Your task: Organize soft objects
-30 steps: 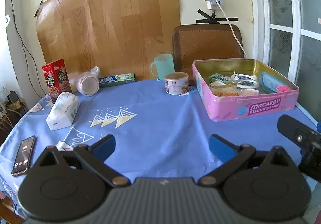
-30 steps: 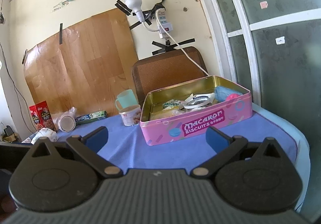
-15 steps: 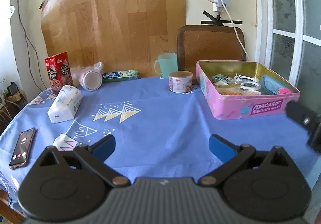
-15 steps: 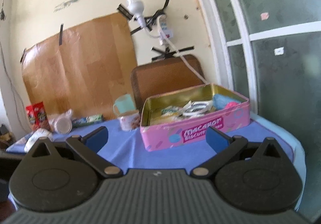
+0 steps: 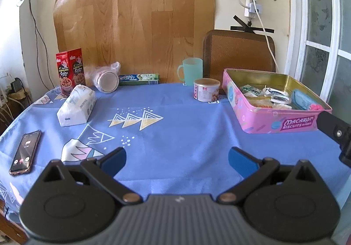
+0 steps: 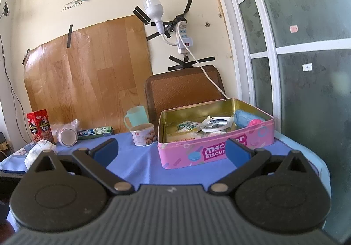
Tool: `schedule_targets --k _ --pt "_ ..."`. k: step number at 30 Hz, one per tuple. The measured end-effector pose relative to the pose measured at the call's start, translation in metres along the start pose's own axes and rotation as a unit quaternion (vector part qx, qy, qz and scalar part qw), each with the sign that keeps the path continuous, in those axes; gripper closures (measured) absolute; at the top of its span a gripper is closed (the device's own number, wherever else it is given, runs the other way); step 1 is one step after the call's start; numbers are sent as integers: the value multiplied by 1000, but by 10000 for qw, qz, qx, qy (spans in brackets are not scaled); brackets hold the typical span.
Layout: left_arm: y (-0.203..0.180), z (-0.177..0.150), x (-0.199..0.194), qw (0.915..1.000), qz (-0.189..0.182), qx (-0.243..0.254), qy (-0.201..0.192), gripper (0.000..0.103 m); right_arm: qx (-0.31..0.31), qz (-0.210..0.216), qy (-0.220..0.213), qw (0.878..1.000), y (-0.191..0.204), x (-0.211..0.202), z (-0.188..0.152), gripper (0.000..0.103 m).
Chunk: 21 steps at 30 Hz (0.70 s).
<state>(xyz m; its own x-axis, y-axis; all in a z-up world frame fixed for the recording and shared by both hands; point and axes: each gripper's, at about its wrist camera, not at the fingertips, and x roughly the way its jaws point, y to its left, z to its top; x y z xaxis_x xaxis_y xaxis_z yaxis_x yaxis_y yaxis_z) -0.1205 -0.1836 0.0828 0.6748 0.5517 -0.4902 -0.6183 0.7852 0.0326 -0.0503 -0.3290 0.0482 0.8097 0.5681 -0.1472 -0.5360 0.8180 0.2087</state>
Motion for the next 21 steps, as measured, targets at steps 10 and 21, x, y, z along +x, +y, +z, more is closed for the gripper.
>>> schedule_targets --k 10,21 --pt "2 0 -3 9999 6 -33 -101 0 -20 -74 -4 10000 4 -2 -1 0" --pt "-8 3 -3 9999 9 97 -125 0 27 -63 57 10000 0 -1 -2 0"
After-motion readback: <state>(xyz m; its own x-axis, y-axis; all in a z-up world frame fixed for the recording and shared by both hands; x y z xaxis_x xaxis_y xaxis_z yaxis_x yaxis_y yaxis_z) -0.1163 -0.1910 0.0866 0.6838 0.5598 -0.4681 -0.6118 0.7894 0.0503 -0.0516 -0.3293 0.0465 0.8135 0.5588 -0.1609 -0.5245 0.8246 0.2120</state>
